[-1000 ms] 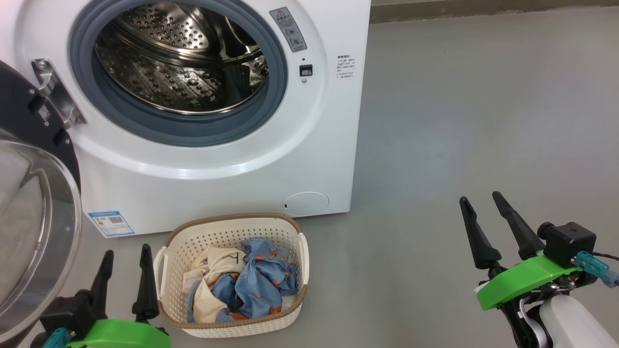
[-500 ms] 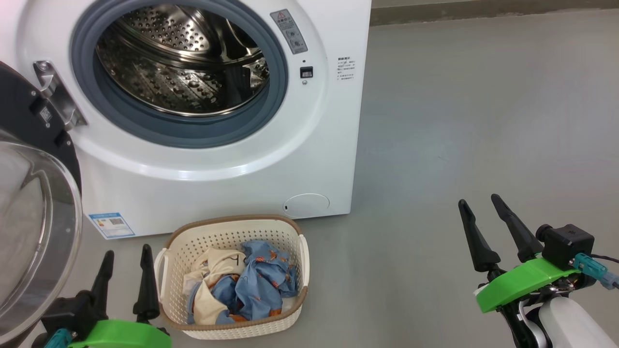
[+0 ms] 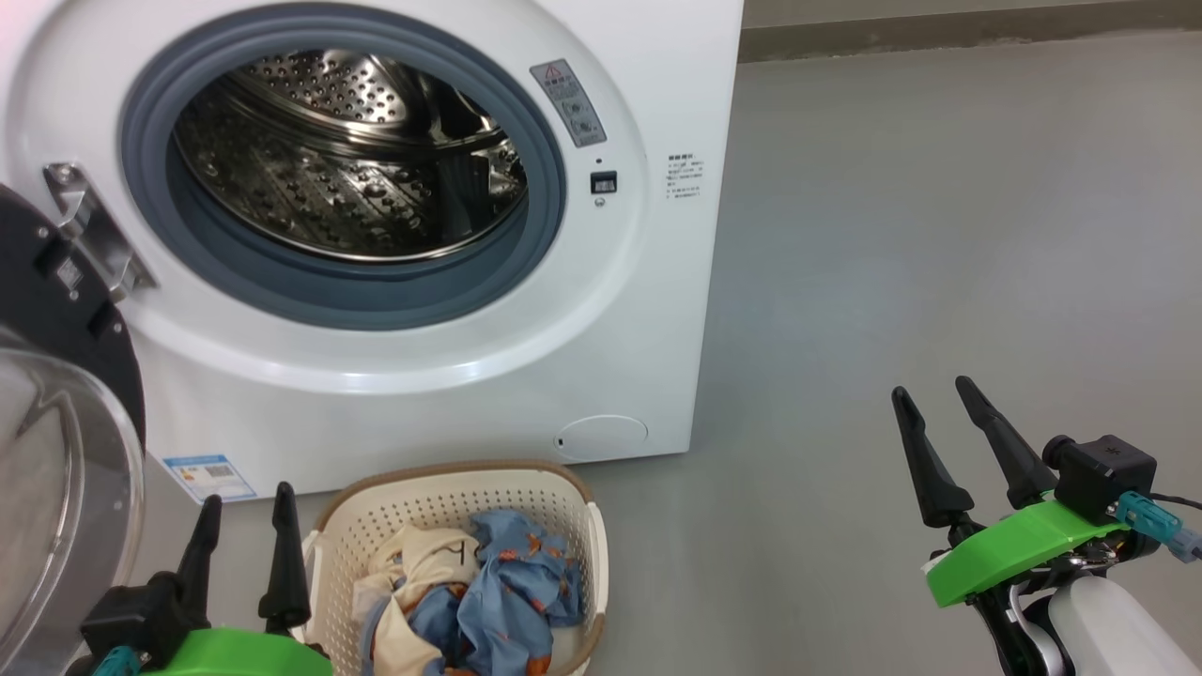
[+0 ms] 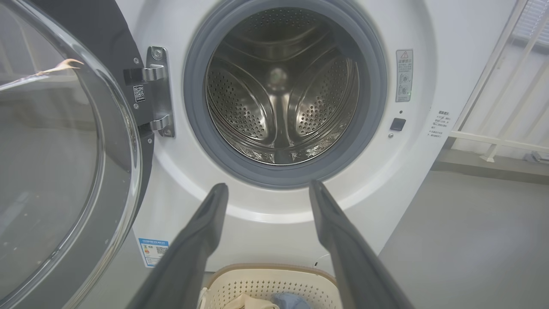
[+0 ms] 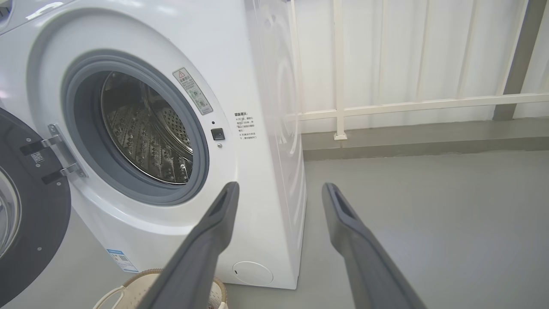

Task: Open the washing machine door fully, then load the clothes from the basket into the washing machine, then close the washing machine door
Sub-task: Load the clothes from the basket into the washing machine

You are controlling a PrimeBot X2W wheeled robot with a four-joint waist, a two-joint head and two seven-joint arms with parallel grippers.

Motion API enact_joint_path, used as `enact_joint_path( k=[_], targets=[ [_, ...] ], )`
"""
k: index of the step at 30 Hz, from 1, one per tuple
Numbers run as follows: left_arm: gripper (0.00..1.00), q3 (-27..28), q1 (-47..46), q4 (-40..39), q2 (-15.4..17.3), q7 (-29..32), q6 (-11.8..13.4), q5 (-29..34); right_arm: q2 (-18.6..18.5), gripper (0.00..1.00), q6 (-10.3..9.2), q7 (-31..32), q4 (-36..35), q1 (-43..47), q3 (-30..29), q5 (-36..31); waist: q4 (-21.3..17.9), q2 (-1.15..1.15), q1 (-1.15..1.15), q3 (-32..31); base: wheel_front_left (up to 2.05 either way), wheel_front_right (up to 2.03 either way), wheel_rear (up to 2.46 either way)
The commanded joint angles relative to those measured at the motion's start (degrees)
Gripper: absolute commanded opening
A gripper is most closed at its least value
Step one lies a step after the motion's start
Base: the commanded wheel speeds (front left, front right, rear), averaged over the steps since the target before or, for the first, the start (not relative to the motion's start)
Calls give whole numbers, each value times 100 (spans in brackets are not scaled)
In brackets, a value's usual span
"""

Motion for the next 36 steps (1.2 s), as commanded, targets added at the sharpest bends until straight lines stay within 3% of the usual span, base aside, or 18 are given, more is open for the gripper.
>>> enact_joint_path(
  k=[1, 10, 36],
  targets=[
    [100, 222, -136, -155, 101, -76, -3, 64, -68, 100, 33, -70, -157, -17, 92, -26, 3, 0, 0, 5, 128, -142, 13],
    [100, 281, -171, -211, 67, -76, -36, 69, -56, 100, 33, -70, -176, -49, 57, -36, 27, 0, 0, 89, 73, -75, 2],
    [100, 401, -199, -150, -37, -76, -109, 218, -41, 100, 33, -70, -170, -79, 52, -36, 47, 0, 0, 129, 1, -1, 0]
  ],
)
